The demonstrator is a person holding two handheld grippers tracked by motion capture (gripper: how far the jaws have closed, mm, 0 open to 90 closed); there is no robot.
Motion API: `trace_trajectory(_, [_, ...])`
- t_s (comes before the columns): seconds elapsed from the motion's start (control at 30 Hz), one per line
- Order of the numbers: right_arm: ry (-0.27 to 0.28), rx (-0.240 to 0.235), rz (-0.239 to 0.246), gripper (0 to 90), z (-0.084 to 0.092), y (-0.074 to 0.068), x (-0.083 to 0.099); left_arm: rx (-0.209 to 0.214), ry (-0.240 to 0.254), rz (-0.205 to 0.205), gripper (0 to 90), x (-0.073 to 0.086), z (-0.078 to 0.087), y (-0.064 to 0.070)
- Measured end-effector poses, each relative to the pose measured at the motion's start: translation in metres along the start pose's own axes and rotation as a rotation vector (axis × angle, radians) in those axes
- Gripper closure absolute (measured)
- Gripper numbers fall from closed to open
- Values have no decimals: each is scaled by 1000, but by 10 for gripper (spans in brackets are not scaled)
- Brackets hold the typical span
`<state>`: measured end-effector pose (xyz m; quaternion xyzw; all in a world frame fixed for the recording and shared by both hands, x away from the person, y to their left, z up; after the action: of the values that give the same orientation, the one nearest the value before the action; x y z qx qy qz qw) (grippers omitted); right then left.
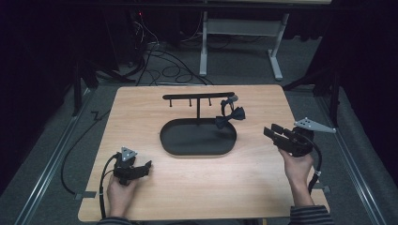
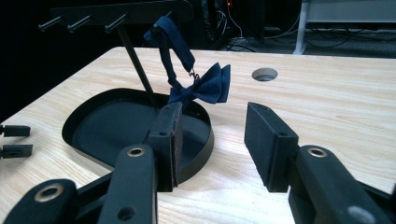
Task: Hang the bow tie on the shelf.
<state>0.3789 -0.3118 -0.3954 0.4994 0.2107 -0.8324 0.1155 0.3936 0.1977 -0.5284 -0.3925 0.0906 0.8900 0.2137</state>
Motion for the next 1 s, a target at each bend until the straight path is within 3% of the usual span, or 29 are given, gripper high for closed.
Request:
trace_trajectory(0.43, [-33,-6,-9,579,4,-2,18,0,0,0,235,0,0,0])
trace_trajectory(1.0, [-64,-25,-22,574,-5,-5,37,0,-1,-1,233,0,0,0])
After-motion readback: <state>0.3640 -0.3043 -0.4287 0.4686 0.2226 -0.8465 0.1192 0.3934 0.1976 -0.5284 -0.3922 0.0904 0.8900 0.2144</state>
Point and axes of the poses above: each handheld gripper's, and its own axes: z roughly backward along the jaws, x roughly out of its underside, y roughly to its right, the point moved 3 cm from there along -z, roughly forward along the jaws, and after that the axes turned 2 degrees about -z, right-handed, at the moved point
